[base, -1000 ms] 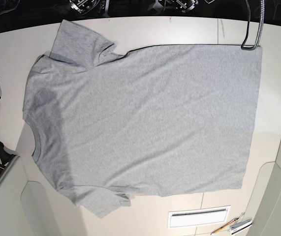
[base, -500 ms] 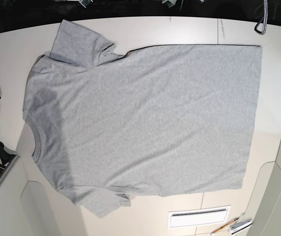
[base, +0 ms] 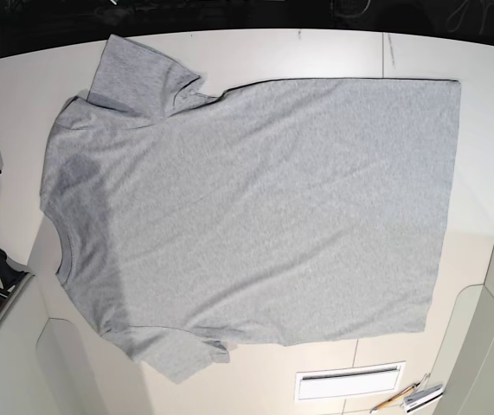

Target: Fold the T-shirt properly

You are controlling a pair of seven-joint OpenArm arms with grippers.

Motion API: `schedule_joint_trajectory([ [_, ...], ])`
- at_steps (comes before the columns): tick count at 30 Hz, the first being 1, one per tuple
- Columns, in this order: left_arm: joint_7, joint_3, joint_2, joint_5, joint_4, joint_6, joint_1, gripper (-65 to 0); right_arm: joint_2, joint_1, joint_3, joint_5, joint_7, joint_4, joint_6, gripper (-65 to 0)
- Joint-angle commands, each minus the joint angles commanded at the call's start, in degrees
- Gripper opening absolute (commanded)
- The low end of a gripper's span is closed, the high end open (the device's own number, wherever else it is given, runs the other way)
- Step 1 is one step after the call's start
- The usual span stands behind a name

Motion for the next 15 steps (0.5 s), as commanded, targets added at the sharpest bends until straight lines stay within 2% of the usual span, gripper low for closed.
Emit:
schedule_joint_trajectory([
  [2, 0.0, -0.4, -1.0, 0.0, 3.1, 1.5, 3.3, -65.0, 1.1, -1.4, 0.1, 0.0, -0.2, 1.6, 0.61, -65.0],
  [5, 0.0, -2.7, -2.1, 0.0, 8.5, 1.9, 8.6, -65.0, 3.6, -4.4, 0.1, 0.0, -0.2, 4.8, 2.99, -65.0],
  [8, 0.1, -7.7, -2.3, 0.0, 13.6, 1.8, 14.4, -65.0, 6.4, -7.7, 0.1, 0.0, -0.2, 8.6, 2.91, -65.0],
  [12, 0.5, -15.2, -2.3, 0.0, 20.2, -2.4, 22.1, -65.0, 10.2, -11.2, 0.1, 0.0, -0.2, 13.6, 2.93, -65.0],
  [15, 0.7, -20.4, -2.3, -0.1, 25.9, -2.9, 27.8, -65.0, 12.8, -13.9, 0.8, 0.0, -0.5, 17.3, 2.93, -65.0],
])
